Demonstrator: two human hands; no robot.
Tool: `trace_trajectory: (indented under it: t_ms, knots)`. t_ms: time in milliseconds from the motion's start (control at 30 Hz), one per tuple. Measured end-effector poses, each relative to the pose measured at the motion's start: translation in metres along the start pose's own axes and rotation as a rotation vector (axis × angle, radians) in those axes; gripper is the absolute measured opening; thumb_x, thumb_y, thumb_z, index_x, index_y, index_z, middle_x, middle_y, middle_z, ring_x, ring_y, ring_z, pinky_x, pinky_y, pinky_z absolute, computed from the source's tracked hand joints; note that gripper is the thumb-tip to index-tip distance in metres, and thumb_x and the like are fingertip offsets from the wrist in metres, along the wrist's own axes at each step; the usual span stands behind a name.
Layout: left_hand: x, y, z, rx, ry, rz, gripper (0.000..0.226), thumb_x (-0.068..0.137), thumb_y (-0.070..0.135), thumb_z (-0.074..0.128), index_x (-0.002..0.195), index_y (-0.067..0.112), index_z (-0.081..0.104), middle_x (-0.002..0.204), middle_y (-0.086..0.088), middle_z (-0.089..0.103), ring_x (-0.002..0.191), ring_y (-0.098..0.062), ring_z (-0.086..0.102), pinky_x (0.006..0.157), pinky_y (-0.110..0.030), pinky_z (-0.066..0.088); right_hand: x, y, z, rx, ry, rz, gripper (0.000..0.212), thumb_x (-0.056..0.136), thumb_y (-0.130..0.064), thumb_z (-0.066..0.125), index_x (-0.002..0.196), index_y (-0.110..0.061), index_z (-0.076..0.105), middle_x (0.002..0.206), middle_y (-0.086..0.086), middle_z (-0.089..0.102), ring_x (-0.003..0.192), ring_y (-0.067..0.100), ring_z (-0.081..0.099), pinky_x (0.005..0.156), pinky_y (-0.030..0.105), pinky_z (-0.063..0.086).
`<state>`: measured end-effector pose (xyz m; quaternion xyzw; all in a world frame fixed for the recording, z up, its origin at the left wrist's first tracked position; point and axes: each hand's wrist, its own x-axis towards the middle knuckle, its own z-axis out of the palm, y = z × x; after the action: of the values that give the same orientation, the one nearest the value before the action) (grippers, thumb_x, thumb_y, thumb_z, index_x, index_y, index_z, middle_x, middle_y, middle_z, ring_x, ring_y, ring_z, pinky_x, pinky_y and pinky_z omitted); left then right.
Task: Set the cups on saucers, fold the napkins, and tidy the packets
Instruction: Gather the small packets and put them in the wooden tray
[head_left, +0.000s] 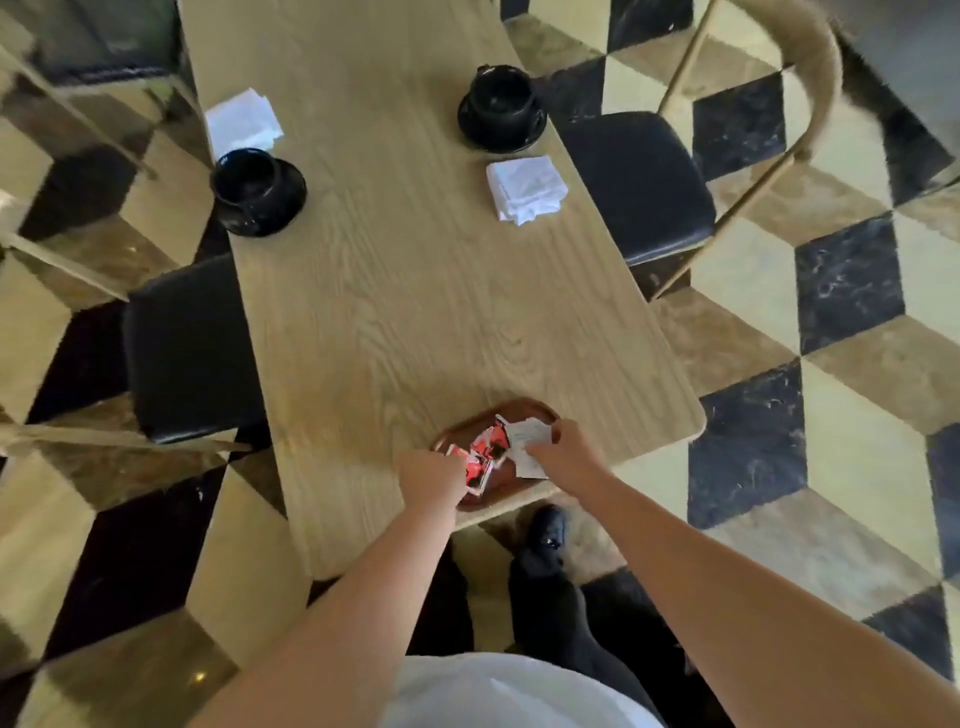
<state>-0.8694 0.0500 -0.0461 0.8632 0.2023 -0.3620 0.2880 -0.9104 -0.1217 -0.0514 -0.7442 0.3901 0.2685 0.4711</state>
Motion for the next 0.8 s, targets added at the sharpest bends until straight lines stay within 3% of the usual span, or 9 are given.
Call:
trace_trajectory:
  t_ms: [100,200,300,433,533,600,667,733,800]
  knots:
    - [-0.007,0.01,0.004,-0.056,0.135,0.073,0.017,0.084,0.001,0.063,0.069,0.004,0.058,0.071,-0.017,0.062,0.078,-0.039,0.063,0.069,-0.045,0.053,0.004,-0.01,0.003,-0.165,0.034,-0.097,0.01,0.093,-0.017,0.056,0.103,-0.017,0.054,0.093,0.004,0.059,0.068,0.013,0.054,0.05,0.026,0.036]
    - [-0.013,0.007,0.01,0.059,0.113,0.187,0.008,0.083,0.01,0.067,0.088,0.005,0.062,0.093,-0.02,0.067,0.09,-0.039,0.064,0.071,-0.043,0.049,0.004,-0.015,0.01,-0.342,0.076,-0.217,0.024,0.094,-0.015,0.055,0.118,-0.016,0.057,0.121,0.008,0.053,0.088,0.024,0.059,0.061,0.028,0.044]
    - [-0.015,0.001,0.015,0.356,0.142,0.337,0.039,0.091,0.028,0.068,0.128,0.02,0.059,0.124,-0.011,0.055,0.113,-0.028,0.055,0.086,-0.033,0.048,0.007,-0.011,0.014,-0.495,0.005,-0.351,0.041,0.096,-0.019,0.055,0.137,-0.019,0.052,0.138,0.008,0.043,0.116,0.03,0.053,0.09,0.038,0.051]
    - [-0.017,-0.013,0.02,0.525,0.171,0.468,0.037,0.095,0.025,0.064,0.131,0.025,0.056,0.131,-0.004,0.047,0.122,-0.024,0.049,0.088,-0.033,0.052,0.014,-0.008,0.009,-0.607,-0.086,-0.515,0.039,0.093,-0.022,0.065,0.132,-0.018,0.057,0.136,0.001,0.048,0.123,0.025,0.049,0.096,0.03,0.044]
    - [-0.013,-0.023,0.018,0.523,0.184,0.555,0.055,0.093,0.03,0.068,0.143,0.024,0.047,0.129,-0.004,0.047,0.121,-0.024,0.048,0.09,-0.033,0.052,0.014,-0.012,0.003,-0.695,-0.174,-0.599,0.03,0.092,-0.023,0.063,0.121,-0.015,0.06,0.122,0.001,0.057,0.109,0.022,0.057,0.08,0.025,0.041]
    - [-0.013,-0.025,0.017,0.513,0.18,0.568,0.066,0.09,0.038,0.071,0.148,0.025,0.041,0.128,-0.005,0.048,0.119,-0.024,0.048,0.09,-0.033,0.053,0.009,-0.018,0.0,-0.553,-0.274,-0.527,0.028,0.084,-0.036,0.06,0.102,-0.014,0.063,0.096,0.003,0.063,0.082,0.015,0.061,0.065,0.023,0.047]
    - [-0.013,-0.025,0.017,0.487,0.187,0.574,0.065,0.089,0.044,0.07,0.146,0.027,0.044,0.126,-0.004,0.048,0.118,-0.024,0.048,0.088,-0.033,0.054,0.004,-0.022,-0.001,-0.391,-0.323,-0.459,0.029,0.078,-0.04,0.056,0.086,-0.012,0.057,0.073,0.001,0.053,0.06,0.008,0.048,0.051,0.015,0.039]
    - [-0.014,-0.023,0.017,0.455,0.198,0.573,0.06,0.09,0.045,0.069,0.143,0.027,0.048,0.126,-0.004,0.048,0.12,-0.025,0.048,0.085,-0.033,0.055,0.007,-0.023,-0.003,-0.311,-0.239,-0.392,0.014,0.088,-0.024,0.059,0.08,-0.018,0.049,0.073,-0.004,0.05,0.058,0.009,0.041,0.051,0.02,0.033]
    - [-0.012,-0.022,0.018,0.452,0.221,0.572,0.059,0.09,0.046,0.067,0.143,0.026,0.048,0.128,-0.004,0.049,0.121,-0.025,0.049,0.087,-0.033,0.054,0.013,-0.02,-0.01,-0.235,-0.07,-0.337,0.019,0.091,-0.015,0.059,0.076,-0.019,0.047,0.071,-0.003,0.049,0.058,0.011,0.041,0.051,0.025,0.03]
